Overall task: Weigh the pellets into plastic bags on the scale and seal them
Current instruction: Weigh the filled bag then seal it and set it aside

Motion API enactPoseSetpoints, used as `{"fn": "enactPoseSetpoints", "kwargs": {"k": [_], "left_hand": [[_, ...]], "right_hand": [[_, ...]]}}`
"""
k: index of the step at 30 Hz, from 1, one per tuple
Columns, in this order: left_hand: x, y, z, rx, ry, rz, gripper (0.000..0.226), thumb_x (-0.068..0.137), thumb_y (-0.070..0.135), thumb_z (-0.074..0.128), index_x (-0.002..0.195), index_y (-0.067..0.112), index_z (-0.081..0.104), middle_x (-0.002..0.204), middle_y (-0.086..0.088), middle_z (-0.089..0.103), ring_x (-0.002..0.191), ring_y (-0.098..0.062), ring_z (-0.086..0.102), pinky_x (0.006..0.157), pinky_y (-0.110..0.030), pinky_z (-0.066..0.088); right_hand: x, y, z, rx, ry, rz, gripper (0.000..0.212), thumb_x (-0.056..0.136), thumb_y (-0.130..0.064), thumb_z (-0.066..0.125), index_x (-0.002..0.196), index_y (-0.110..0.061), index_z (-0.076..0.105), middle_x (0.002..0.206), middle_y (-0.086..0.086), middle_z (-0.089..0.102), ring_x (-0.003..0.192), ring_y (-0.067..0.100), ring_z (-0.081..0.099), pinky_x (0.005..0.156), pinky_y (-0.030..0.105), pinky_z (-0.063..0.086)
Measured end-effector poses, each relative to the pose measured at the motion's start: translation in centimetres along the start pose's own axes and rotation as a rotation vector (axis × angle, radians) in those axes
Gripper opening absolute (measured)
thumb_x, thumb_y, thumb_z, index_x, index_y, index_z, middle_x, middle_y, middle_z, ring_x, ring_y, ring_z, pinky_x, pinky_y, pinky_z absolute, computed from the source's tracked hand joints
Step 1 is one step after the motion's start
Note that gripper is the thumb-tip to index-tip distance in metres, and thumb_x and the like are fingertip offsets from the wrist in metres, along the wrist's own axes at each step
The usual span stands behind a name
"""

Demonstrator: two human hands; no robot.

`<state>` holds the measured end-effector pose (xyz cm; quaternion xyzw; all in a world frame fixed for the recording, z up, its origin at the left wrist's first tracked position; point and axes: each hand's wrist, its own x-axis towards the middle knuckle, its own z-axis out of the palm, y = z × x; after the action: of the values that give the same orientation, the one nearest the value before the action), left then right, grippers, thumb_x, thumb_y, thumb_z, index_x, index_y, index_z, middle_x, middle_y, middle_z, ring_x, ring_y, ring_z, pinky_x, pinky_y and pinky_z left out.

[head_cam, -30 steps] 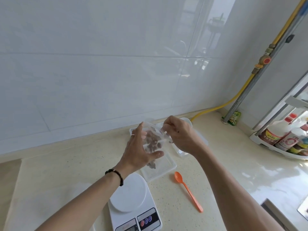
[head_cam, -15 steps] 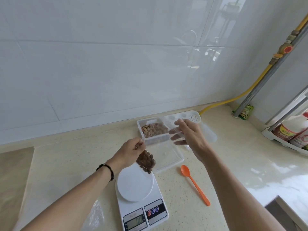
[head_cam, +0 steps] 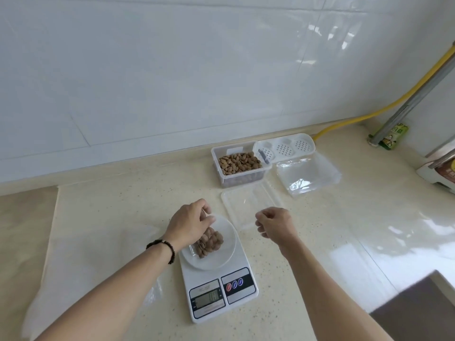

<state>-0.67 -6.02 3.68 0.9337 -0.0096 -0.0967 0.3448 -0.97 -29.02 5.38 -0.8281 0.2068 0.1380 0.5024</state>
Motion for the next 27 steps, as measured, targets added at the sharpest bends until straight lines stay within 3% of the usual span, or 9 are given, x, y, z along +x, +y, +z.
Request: {"fn": "enactPoseSetpoints", "kwargs": {"k": [2,5,9,13,19,27], "left_hand": [[0.0,-0.2,0.5,0.044,0.056,0.026,0.020,0.090,0.033,0.063,0.105,0.021,0.057,0.093,0.008,0.061,0.090,-0.013,0.058,0.078,-0.028,0.049],[-1.1,-0.7,0.8,0.133,0.151,0.063,0.033,0.094,0.031,0.056,0.123,0.014,0.055,0.117,0.000,0.059,0.113,-0.018,0.052,0.090,-0.031,0.046],[-4.7,-2.0,1.2,0.283,0.232,0.133,0.047,0.096,0.039,0.042,0.132,0.010,0.050,0.130,-0.009,0.055,0.126,-0.028,0.047,0.103,-0.041,0.043],[-8.6,-3.2,2.6,0.472,0.212,0.092,0.067,0.095,0.051,0.021,0.147,0.009,0.033,0.150,-0.009,0.039,0.145,-0.030,0.024,0.116,-0.051,0.024],[-13.2,-3.8,4.9,0.592,0.195,0.026,0.070,0.097,0.054,0.015,0.151,0.011,0.025,0.158,-0.008,0.024,0.149,-0.029,0.004,0.119,-0.053,0.010],[-16.0,-4.0,5.7,0.593,0.219,-0.018,0.074,0.098,0.058,0.008,0.151,0.008,0.021,0.159,-0.011,0.020,0.149,-0.030,0.005,0.118,-0.054,0.011]], "right_hand": [[0.8,0.3,0.3,-0.009,0.042,-0.005,0.014,0.091,-0.020,0.066,0.099,-0.009,0.068,0.093,0.010,0.071,0.078,0.018,0.066,0.077,0.040,0.060],[1.3,0.3,0.5,-0.164,0.095,-0.051,0.043,0.093,-0.028,0.063,0.130,-0.009,0.056,0.125,0.009,0.062,0.111,0.025,0.061,0.088,0.036,0.053],[-0.6,0.4,0.8,-0.508,0.164,-0.333,0.048,0.098,-0.034,0.052,0.140,-0.013,0.045,0.142,0.011,0.048,0.129,0.029,0.043,0.103,0.044,0.038],[-3.3,0.4,1.4,-0.769,0.103,-0.613,0.056,0.101,-0.043,0.039,0.152,-0.021,0.030,0.160,0.003,0.028,0.148,0.025,0.019,0.116,0.043,0.020],[-6.1,1.3,2.1,-0.925,0.017,-0.830,0.072,0.093,-0.057,0.005,0.157,-0.025,0.010,0.165,0.001,0.007,0.152,0.024,-0.003,0.121,0.045,-0.001],[-7.8,2.2,2.2,-0.933,0.008,-0.884,0.075,0.092,-0.058,0.003,0.157,-0.022,0.012,0.165,0.002,0.008,0.152,0.024,-0.003,0.121,0.047,-0.002]]}}
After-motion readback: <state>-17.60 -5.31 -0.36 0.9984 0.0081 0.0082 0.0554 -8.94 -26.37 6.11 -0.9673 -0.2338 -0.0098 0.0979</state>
